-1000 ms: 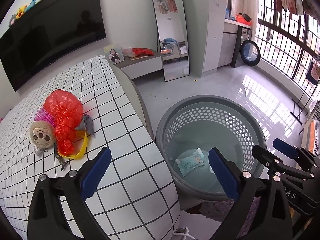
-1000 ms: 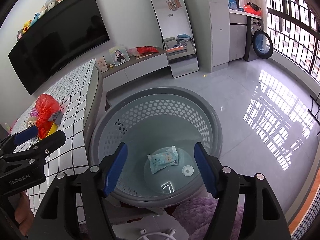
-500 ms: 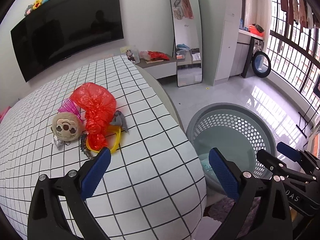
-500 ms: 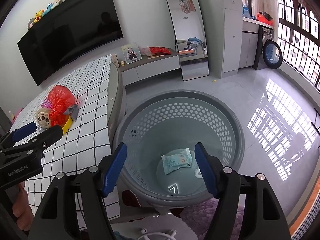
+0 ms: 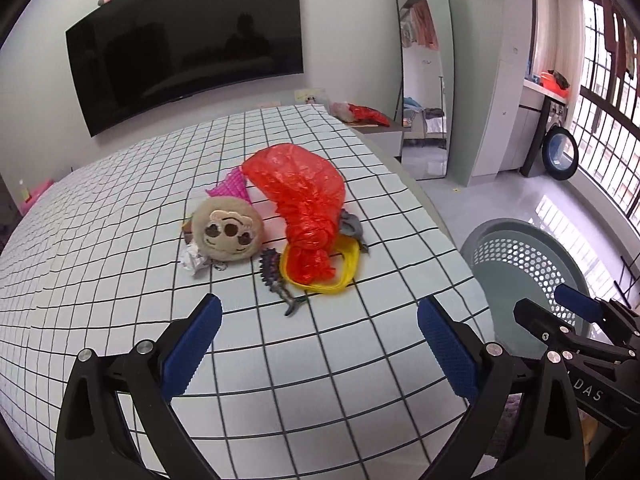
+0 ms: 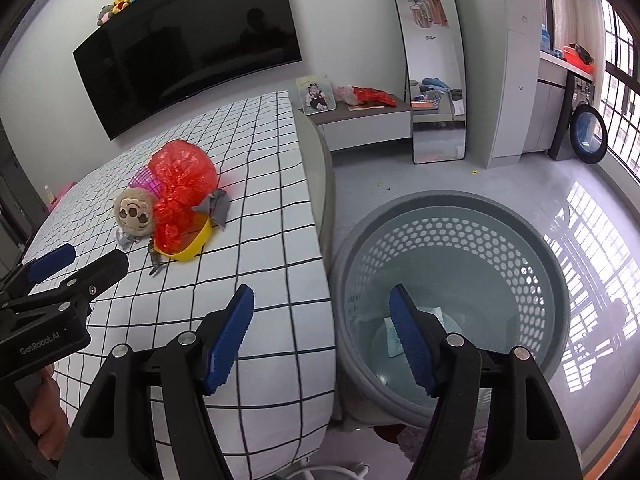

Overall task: Collect trash
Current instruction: 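Reach the left tool to the plush toy head and close on it, then grasp the red plastic bag with the right tool and lift it, then carry the red bag with the right tool over the basket while the left tool holds the plush, then open both tools to drop the red bag and plush head into the basket, then withdraw both open tools from the basket toward the yellow ring and grey sock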

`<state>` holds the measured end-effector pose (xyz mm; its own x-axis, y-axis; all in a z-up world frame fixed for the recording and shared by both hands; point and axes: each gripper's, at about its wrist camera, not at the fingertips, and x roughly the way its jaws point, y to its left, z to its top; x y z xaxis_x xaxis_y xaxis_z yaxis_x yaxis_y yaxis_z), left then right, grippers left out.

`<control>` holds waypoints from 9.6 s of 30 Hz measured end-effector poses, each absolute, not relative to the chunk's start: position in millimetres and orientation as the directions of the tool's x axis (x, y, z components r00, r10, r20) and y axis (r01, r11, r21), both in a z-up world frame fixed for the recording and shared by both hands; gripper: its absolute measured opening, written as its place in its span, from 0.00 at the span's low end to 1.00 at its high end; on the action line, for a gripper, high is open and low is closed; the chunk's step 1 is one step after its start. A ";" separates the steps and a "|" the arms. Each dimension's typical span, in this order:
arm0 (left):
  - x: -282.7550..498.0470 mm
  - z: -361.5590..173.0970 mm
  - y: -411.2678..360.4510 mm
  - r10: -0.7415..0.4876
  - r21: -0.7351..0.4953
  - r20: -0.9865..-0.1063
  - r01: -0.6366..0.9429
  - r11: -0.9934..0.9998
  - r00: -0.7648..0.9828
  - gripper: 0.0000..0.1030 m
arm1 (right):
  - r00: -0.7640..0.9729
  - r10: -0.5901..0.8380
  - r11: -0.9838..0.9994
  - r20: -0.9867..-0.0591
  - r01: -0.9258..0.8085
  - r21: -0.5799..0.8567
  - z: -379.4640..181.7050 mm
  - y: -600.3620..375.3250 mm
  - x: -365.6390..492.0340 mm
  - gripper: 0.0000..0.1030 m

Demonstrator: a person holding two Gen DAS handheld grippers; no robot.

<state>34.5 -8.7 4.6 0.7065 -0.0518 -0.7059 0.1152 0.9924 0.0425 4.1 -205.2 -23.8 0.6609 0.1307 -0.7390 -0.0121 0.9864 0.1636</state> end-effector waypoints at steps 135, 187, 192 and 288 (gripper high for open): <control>68.9 -8.4 96.6 0.005 -0.034 -0.694 -0.040 0.999 0.720 0.60 | 0.703 0.150 0.988 -0.695 -0.090 0.122 18.9 -117.1 92.2 0.38; 57.8 -22.2 -183.0 -0.246 0.033 -0.767 0.420 0.907 0.592 0.60 | 0.634 -0.029 0.927 -0.773 0.307 0.217 -61.3 -375.0 -16.0 0.38; 64.1 -31.3 -198.7 -0.258 0.017 -0.782 0.433 0.901 0.567 0.61 | 0.617 -0.020 0.927 -0.787 0.306 0.216 -66.8 -379.7 -10.2 0.38; 38.6 -22.9 -9.0 -0.094 -0.005 -0.751 0.136 0.991 0.654 0.78 | 0.636 0.139 0.983 -0.759 0.002 0.182 -44.9 -206.5 26.9 0.58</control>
<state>38.6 -9.0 -22.9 0.6538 -0.0939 -0.7509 0.1364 0.9906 -0.0051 26.9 -206.5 -44.9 0.6363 0.1388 -0.7589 0.0024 0.9833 0.1818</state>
